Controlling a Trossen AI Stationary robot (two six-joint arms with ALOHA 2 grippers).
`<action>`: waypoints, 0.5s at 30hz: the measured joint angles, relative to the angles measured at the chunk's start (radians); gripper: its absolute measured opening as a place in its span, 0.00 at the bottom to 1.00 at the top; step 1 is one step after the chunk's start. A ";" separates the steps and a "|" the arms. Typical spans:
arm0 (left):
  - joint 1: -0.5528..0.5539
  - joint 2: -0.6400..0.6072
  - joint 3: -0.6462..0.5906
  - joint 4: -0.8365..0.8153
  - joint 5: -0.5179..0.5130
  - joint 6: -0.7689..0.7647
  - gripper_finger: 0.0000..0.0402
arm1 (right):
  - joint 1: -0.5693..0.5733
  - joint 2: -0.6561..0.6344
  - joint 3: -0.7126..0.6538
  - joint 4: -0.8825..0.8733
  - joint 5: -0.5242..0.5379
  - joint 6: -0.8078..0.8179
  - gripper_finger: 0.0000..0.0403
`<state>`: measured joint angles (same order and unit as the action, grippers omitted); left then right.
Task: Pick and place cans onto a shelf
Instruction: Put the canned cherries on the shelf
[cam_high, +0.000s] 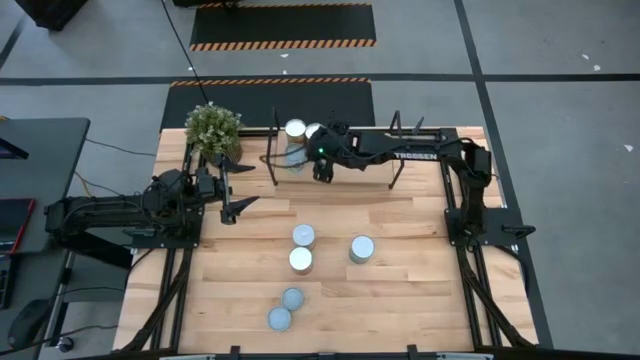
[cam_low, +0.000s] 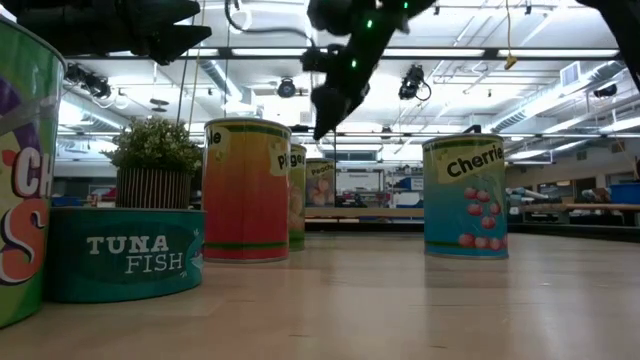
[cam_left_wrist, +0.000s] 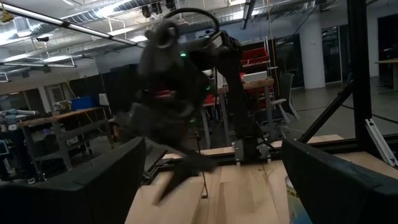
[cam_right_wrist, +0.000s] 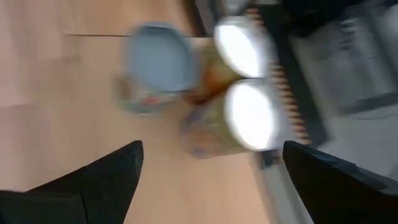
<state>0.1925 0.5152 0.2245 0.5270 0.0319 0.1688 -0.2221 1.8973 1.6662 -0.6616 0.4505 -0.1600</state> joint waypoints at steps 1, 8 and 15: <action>0.000 0.000 0.000 0.000 0.000 0.000 0.94 | 0.014 -0.002 0.001 -0.022 -0.045 0.030 0.98; 0.000 0.001 0.000 -0.033 0.000 -0.001 0.94 | 0.124 -0.014 0.002 -0.267 -0.247 0.244 0.98; 0.000 0.002 0.000 -0.037 0.000 -0.001 0.94 | 0.245 -0.013 -0.038 -0.385 -0.345 0.453 0.98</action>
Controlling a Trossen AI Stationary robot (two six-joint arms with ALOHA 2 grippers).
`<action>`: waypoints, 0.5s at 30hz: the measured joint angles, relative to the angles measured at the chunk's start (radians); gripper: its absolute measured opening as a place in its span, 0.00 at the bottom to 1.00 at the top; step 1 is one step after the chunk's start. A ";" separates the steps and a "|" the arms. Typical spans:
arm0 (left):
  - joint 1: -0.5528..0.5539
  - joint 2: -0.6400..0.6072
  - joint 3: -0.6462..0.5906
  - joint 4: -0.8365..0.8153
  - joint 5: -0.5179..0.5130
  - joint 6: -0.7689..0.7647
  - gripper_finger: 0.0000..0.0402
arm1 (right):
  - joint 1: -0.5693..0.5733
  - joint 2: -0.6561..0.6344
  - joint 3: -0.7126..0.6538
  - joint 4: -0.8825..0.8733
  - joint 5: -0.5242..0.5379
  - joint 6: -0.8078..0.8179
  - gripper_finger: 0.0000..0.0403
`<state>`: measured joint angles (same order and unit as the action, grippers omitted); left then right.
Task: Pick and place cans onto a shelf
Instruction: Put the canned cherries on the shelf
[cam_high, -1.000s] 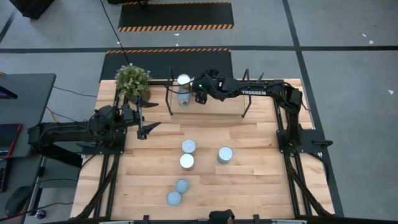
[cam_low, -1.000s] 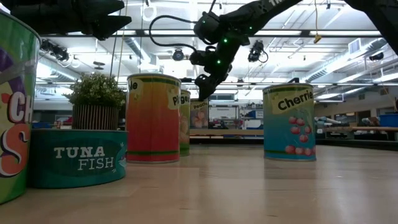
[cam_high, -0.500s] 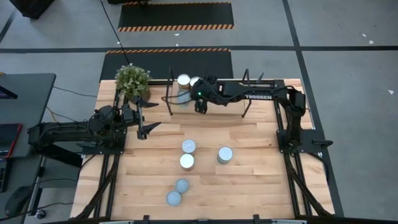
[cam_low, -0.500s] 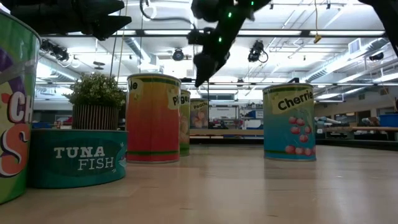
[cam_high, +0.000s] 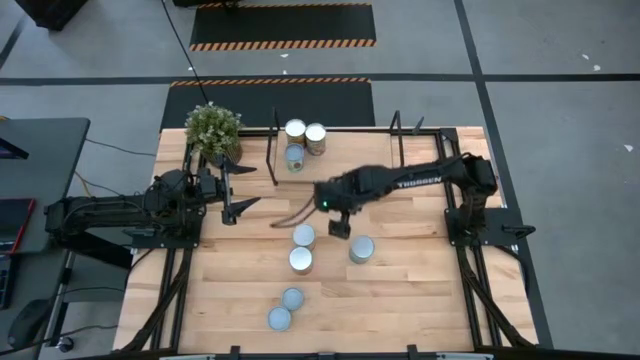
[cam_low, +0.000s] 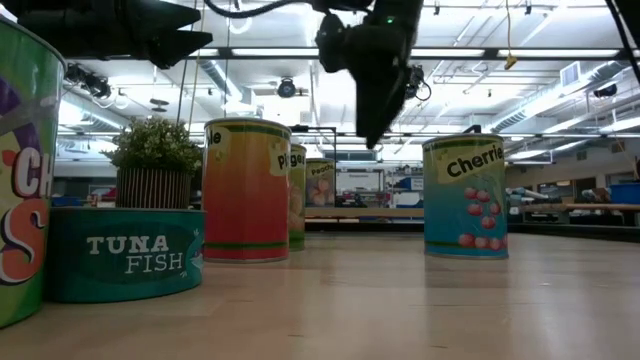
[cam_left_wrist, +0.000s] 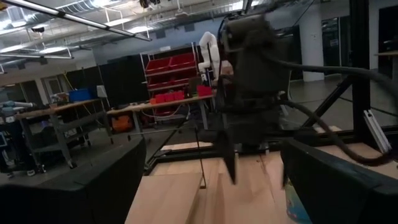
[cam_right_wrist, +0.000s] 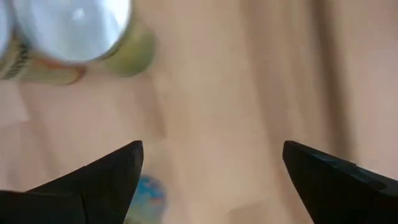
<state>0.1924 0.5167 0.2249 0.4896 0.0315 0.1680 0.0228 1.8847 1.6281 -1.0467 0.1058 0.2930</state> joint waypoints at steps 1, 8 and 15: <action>0.000 0.000 0.000 0.000 0.000 0.000 0.94 | 0.013 0.000 -0.009 0.007 -0.007 0.029 0.98; 0.000 0.000 0.000 0.000 0.000 -0.026 0.94 | 0.062 0.000 -0.090 0.008 -0.039 0.221 0.98; 0.000 0.000 0.000 -0.001 0.000 -0.026 0.94 | 0.099 0.000 -0.160 0.016 -0.126 0.400 0.98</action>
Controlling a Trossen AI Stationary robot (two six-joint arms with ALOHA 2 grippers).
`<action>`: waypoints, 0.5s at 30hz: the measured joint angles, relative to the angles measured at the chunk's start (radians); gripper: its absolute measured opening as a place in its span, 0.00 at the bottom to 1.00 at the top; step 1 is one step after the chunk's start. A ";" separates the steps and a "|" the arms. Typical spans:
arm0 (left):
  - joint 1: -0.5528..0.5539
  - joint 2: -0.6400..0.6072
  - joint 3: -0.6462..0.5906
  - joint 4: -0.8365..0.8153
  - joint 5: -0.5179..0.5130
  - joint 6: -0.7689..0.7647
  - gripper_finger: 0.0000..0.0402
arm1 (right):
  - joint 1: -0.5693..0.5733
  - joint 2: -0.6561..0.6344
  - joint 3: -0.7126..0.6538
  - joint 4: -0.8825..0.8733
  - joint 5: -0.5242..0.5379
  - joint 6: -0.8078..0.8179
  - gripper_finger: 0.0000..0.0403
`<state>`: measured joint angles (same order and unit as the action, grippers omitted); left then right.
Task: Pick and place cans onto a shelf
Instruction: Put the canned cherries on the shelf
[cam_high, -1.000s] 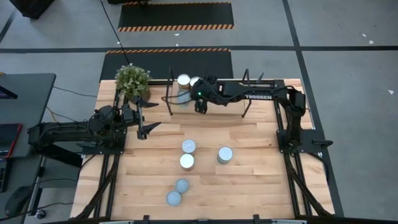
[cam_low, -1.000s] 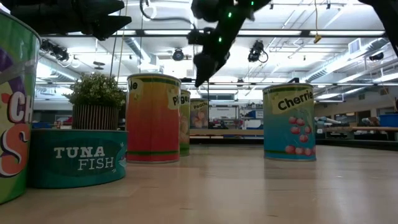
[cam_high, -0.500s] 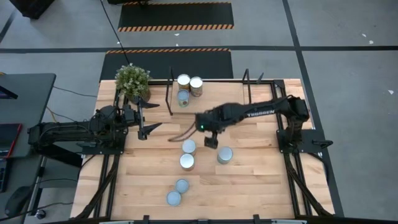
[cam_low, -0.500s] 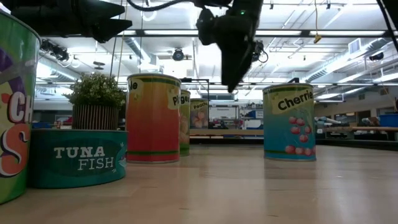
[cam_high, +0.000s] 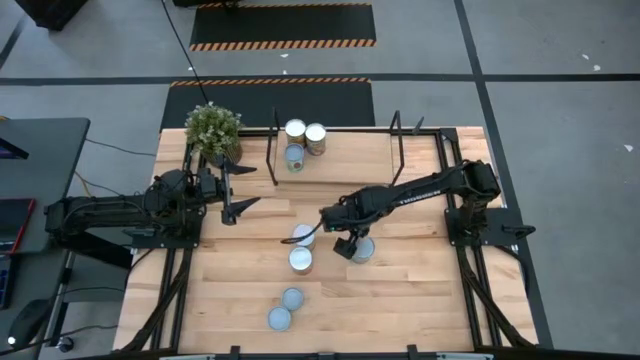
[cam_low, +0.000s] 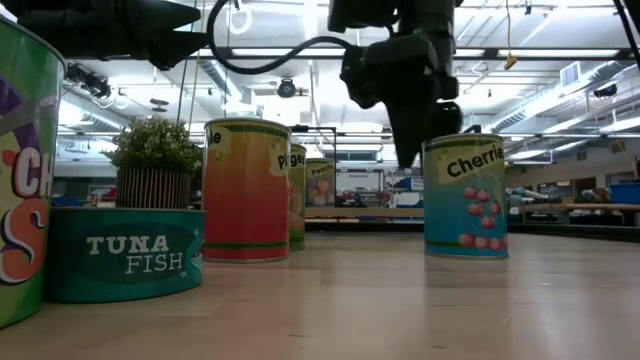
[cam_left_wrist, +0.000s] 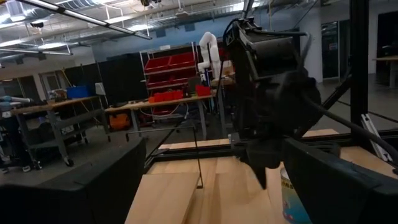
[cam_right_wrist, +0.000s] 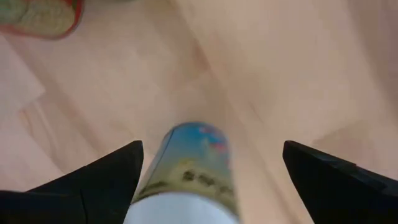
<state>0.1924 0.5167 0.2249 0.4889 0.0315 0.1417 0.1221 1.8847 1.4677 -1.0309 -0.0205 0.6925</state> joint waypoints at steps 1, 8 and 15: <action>0.000 0.000 0.000 0.000 0.000 0.000 0.94 | 0.006 0.000 -0.003 -0.005 -0.004 0.017 0.98; 0.000 0.000 0.000 0.000 0.000 -0.001 0.94 | 0.036 0.000 -0.004 -0.069 -0.006 0.111 0.98; 0.000 0.000 0.000 0.000 0.000 -0.008 0.94 | 0.059 0.004 -0.004 -0.118 -0.025 0.145 0.98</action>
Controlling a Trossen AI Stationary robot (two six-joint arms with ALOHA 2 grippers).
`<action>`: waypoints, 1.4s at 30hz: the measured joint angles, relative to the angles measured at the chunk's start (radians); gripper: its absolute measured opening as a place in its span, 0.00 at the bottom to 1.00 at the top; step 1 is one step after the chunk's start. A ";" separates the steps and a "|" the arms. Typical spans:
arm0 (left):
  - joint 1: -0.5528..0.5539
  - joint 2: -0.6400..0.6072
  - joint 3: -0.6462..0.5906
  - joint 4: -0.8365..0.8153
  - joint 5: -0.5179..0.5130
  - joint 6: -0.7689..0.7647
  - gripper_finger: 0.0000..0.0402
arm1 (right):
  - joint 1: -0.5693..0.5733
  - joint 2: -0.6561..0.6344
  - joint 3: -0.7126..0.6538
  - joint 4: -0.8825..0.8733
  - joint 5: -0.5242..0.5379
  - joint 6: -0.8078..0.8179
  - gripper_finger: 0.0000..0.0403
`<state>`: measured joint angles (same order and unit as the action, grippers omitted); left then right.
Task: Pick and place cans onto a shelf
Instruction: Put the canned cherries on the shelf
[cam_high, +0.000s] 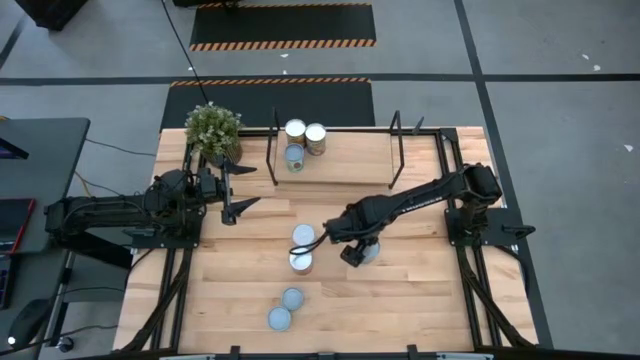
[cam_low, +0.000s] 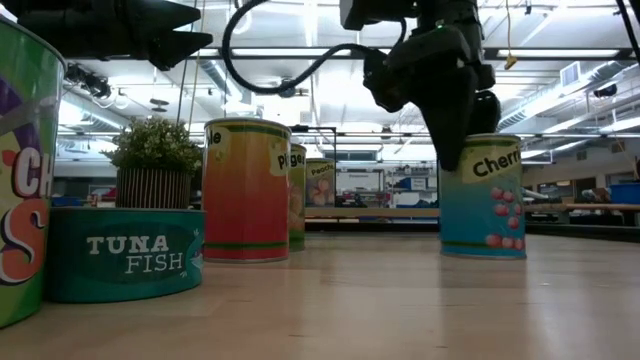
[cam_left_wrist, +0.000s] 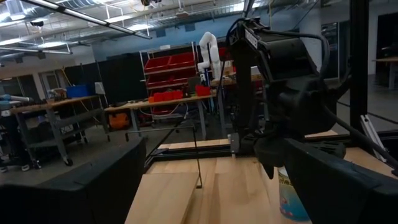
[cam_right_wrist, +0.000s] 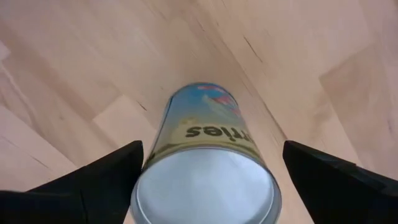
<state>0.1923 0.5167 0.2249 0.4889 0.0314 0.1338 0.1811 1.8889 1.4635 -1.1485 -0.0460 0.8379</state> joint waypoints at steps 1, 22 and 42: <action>0.000 0.000 0.000 0.000 0.000 0.000 0.94 | 0.002 0.000 0.000 -0.004 0.000 0.000 0.98; 0.000 0.000 0.000 0.006 0.000 -0.018 0.94 | -0.068 0.003 -0.004 -0.006 -0.042 -0.149 0.78; 0.000 0.000 0.000 0.009 0.000 -0.018 0.94 | -0.530 0.083 0.347 -0.127 0.129 -0.590 0.79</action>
<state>0.1921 0.5165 0.2249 0.4978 0.0313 0.1162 -0.3488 1.9717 1.8109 -1.2750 0.0828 0.2481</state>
